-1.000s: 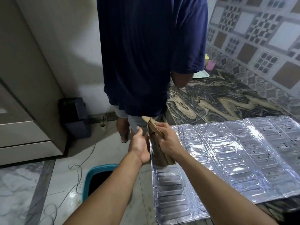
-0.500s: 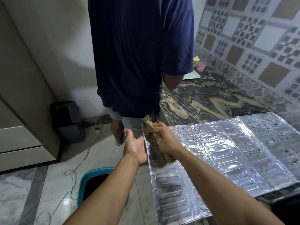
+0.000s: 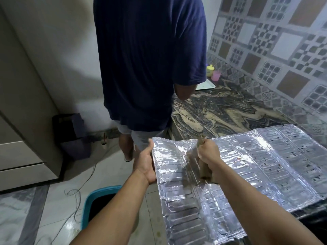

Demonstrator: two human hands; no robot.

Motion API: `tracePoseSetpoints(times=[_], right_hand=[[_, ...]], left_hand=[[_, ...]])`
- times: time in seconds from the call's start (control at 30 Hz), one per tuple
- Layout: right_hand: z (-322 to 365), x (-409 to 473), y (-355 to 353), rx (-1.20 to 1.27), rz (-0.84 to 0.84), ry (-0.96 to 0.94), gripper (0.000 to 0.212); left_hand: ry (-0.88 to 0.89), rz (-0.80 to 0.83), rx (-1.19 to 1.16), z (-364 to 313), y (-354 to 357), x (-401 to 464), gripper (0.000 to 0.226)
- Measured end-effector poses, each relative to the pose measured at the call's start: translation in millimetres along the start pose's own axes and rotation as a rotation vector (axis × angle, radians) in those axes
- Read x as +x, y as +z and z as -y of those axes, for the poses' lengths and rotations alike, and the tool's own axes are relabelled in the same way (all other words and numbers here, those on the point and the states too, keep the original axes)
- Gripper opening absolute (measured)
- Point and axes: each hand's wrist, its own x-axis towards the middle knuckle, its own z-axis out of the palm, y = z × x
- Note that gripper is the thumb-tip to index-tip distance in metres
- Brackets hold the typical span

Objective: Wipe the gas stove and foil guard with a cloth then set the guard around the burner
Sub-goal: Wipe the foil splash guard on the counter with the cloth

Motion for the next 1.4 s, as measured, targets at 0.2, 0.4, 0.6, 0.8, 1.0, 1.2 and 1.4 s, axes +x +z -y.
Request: tracePoseSetpoints(times=[0.2, 0.4, 0.6, 0.8, 1.0, 1.2, 1.4], right_hand=[[10.4, 6.0, 45.7, -0.078, 0.13, -0.09, 0.022], [32.6, -24.9, 61.6, 0.12, 0.213, -0.341, 0.024], [26.6, -49.5, 45.0, 0.172, 0.441, -0.58, 0.027], [-3.0, -64.3, 9.0, 0.077, 0.749, -0.445, 0.025], [-18.5, -33.2, -29.6, -0.357, 0.208, -0.319, 0.035], [-62.8, -41.3, -10.1, -0.751, 0.325, -0.493, 0.046], [-85.6, -38.7, 1.7, -0.939, 0.217, -0.723, 0.047]], left_hand=[[0.001, -0.04, 0.064, -0.4, 5.5, 5.3, 0.074], [0.045, -0.011, -0.003, -4.7, 2.5, 9.7, 0.068], [0.05, -0.076, -0.076, -7.6, 0.0, 11.5, 0.1], [-0.028, -0.082, -0.111, -2.8, -7.5, 17.8, 0.107], [-0.029, -0.238, 0.207, -0.2, -0.6, 19.9, 0.04], [0.163, -0.605, 0.541, 3.5, -7.1, 33.5, 0.022], [0.191, -0.598, 0.523, 5.5, -6.9, 30.5, 0.015]])
